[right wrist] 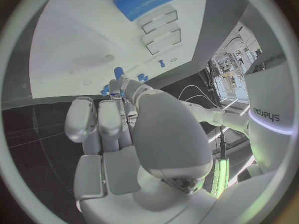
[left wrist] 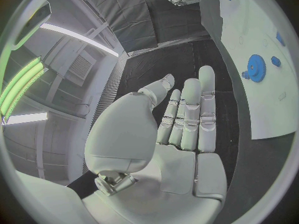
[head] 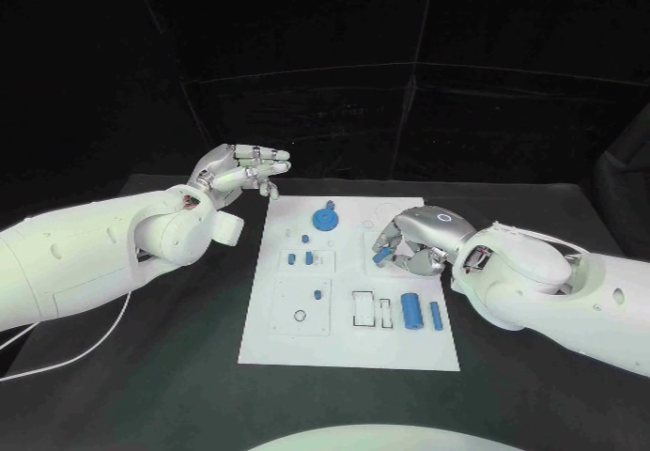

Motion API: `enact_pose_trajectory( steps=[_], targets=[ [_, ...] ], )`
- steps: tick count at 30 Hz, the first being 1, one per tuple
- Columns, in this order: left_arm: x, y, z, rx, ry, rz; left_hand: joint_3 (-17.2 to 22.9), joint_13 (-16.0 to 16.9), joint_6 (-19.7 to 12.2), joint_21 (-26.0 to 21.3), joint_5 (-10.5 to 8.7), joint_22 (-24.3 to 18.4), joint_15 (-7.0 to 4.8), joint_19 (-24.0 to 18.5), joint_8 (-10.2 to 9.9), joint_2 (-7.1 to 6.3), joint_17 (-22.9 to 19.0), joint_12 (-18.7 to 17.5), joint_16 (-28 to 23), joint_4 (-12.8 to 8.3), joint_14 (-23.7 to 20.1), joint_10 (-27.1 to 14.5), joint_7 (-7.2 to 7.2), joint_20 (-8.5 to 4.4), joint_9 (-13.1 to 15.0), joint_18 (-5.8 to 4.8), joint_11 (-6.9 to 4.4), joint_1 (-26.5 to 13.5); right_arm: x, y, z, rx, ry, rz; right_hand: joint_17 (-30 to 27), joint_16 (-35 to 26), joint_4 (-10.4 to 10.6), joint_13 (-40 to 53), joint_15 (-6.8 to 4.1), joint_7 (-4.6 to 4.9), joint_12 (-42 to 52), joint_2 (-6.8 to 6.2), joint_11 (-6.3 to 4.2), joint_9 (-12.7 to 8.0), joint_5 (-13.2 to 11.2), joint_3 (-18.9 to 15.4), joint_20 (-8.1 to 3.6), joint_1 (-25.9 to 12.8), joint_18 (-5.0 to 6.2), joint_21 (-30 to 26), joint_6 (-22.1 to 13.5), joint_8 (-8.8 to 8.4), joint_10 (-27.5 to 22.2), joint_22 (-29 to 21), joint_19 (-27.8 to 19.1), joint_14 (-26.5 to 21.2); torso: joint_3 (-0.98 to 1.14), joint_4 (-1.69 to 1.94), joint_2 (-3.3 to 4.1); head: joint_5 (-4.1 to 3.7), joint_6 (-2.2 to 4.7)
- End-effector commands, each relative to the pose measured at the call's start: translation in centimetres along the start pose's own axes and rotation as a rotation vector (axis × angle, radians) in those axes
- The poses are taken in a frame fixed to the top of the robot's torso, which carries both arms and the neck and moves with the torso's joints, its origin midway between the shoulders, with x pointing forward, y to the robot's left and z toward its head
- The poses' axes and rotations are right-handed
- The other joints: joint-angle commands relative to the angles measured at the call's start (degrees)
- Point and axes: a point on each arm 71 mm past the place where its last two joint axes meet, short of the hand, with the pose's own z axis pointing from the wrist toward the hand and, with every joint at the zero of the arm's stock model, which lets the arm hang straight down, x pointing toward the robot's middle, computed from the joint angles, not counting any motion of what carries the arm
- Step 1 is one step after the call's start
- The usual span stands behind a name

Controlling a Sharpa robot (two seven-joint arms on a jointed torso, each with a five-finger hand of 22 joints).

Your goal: Assemble the parts on the task board

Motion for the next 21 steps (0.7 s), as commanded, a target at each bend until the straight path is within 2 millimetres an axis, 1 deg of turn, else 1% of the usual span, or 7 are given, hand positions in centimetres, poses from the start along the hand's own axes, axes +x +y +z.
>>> enact_pose_trajectory(
  steps=[1,3,10,14,17,19,21],
  targets=[
    [0.0,-0.1,0.0,0.003,0.006,-0.007,-0.27,-0.08,-0.08,-0.26,0.05,-0.05,-0.02,-0.41,0.35,0.41,-0.04,0.39,-0.19,-0.04,-0.41,-0.41,0.15,-0.08,-0.08,0.78,0.1,0.09,-0.7,1.5,-0.2,-0.052,-0.065,0.071,0.07,0.36,-0.05,0.0,0.13,0.55,-0.45,-0.15,0.37,-0.03,0.15,0.56,0.46,-0.58,-0.84,0.38,-0.03,-0.37,-0.04,0.09,0.01,1.01,0.03,-0.09,0.07,0.05,0.09],
    [0.0,-0.1,0.1,0.003,0.007,-0.007,-0.27,-0.08,-0.08,-0.26,0.05,-0.05,-0.02,-0.41,0.35,0.41,-0.04,0.39,-0.19,-0.04,-0.41,-0.41,0.15,-0.08,-0.08,0.78,0.1,0.09,-0.7,2.6,-0.1,-0.08,-0.065,0.089,0.09,0.39,-0.07,0.0,0.15,0.57,-0.51,-0.21,0.39,-0.03,0.17,0.62,0.48,-0.71,-0.85,0.4,-0.02,-0.4,-0.04,0.12,0.01,1.01,0.06,-0.15,0.05,0.25,0.13],
    [0.3,0.0,0.2,0.002,0.014,-0.01,-0.27,-0.08,-0.08,-0.26,0.05,-0.05,-0.02,-0.41,0.35,0.41,-0.04,0.39,-0.19,-0.04,-0.41,-0.41,0.15,-0.08,-0.08,0.78,0.1,0.09,0.1,6.3,1.9,-0.184,-0.026,0.141,-0.13,0.3,-0.08,0.01,0.22,0.65,-0.73,-0.38,0.46,-0.03,0.17,0.77,0.55,-1.24,-0.8,0.32,-0.02,-0.48,-0.05,-0.04,-0.15,0.96,-0.12,0.21,0.05,0.49,-0.08],
    [0.5,0.0,0.3,0.001,0.019,-0.012,-0.27,-0.08,-0.08,-0.26,0.05,-0.05,-0.02,-0.41,0.35,0.41,-0.04,0.39,-0.19,-0.04,-0.41,-0.41,0.15,-0.08,-0.08,0.78,0.1,0.09,1.2,8.4,3.3,-0.237,0.021,0.159,-0.24,0.27,-0.06,-0.01,0.26,0.69,-0.92,-0.41,0.51,-0.05,0.18,0.84,0.6,-1.58,-0.77,0.26,-0.11,-0.57,-0.16,-0.16,-0.27,0.93,-0.17,0.28,0.13,0.87,-0.18],
    [0.6,0.0,0.3,0.0,0.021,-0.012,-0.27,-0.08,-0.08,-0.26,0.05,-0.05,-0.02,-0.41,0.35,0.41,-0.04,0.39,-0.19,-0.04,-0.41,-0.41,0.15,-0.08,-0.08,0.78,0.1,0.09,2.1,9.7,4.1,-0.268,0.053,0.17,-0.26,0.26,-0.07,-0.01,0.28,0.71,-0.98,-0.4,0.53,-0.06,0.22,0.88,0.61,-1.68,-0.76,0.24,-0.14,-0.6,-0.19,-0.2,-0.31,0.92,-0.12,0.03,0.22,1.45,-0.32],
    [0.7,0.0,0.3,0.0,0.023,-0.013,-0.27,-0.08,-0.08,-0.26,0.05,-0.05,-0.02,-0.41,0.35,0.41,-0.04,0.39,-0.19,-0.04,-0.41,-0.41,0.15,-0.08,-0.08,0.78,0.1,0.09,2.6,10.2,4.4,-0.282,0.07,0.173,-0.3,0.25,-0.08,-0.01,0.29,0.72,-1.01,-0.4,0.53,-0.06,0.27,0.91,0.62,-1.73,-0.75,0.21,-0.16,-0.63,-0.2,-0.25,-0.35,0.91,-0.14,0.11,0.22,1.57,-0.57],
    [0.8,0.0,0.4,0.0,0.024,-0.014,-0.32,-0.07,-0.09,-0.3,0.05,-0.08,-0.02,-0.41,0.38,0.45,-0.09,0.45,-0.17,-0.07,-0.44,-0.51,0.16,-0.07,-0.08,0.78,0.11,0.11,3.0,10.6,4.6,-0.291,0.089,0.171,-0.28,0.26,-0.1,-0.01,0.29,0.73,-1.04,-0.4,0.54,-0.06,0.31,0.93,0.63,-1.76,-0.75,0.22,-0.17,-0.64,-0.21,-0.23,-0.34,0.91,-0.1,0.01,0.2,1.84,-0.79]
  ],
)
